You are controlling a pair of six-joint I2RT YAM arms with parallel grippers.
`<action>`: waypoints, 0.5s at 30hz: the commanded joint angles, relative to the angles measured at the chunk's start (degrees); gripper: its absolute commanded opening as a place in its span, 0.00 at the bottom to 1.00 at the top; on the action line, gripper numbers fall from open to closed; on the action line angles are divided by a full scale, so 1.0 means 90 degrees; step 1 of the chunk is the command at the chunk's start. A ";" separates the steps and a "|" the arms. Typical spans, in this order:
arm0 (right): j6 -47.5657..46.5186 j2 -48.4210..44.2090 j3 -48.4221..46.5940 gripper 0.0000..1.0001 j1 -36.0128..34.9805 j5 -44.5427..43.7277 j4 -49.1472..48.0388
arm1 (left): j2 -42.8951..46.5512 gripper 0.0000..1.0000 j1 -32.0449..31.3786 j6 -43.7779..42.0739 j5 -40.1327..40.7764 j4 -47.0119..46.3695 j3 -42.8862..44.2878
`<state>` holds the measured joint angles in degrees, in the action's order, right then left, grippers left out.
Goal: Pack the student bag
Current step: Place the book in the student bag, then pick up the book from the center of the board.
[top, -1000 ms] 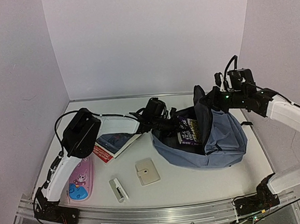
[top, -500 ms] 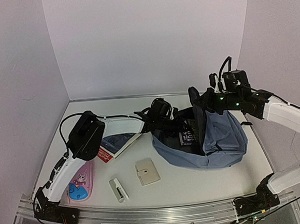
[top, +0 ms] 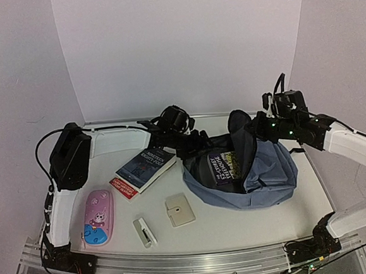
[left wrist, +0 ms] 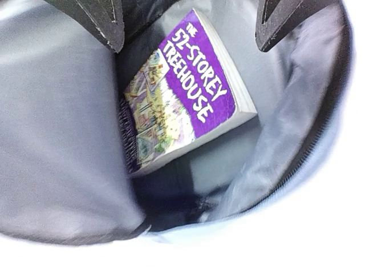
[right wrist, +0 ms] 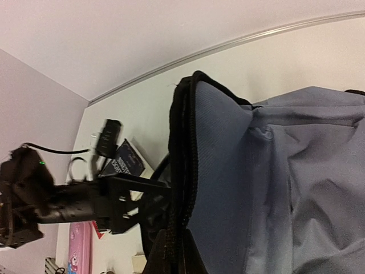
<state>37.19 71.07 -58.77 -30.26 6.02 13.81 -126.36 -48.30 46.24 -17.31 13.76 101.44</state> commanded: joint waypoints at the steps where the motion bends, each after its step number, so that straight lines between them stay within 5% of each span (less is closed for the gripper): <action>1: -0.0054 -0.0163 0.0503 0.00 0.0320 -0.0539 -0.0050 | 0.0982 0.80 0.0065 -0.0501 0.0384 0.0377 -0.0274; 15: 0.0531 0.0704 0.1582 0.03 0.0863 -0.1842 -0.0079 | 0.3839 0.83 0.1101 -0.0656 0.1106 0.1021 -0.2968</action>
<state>39.78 74.61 -45.93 -23.17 -5.67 13.36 -98.60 -41.73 41.32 -10.32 20.64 80.09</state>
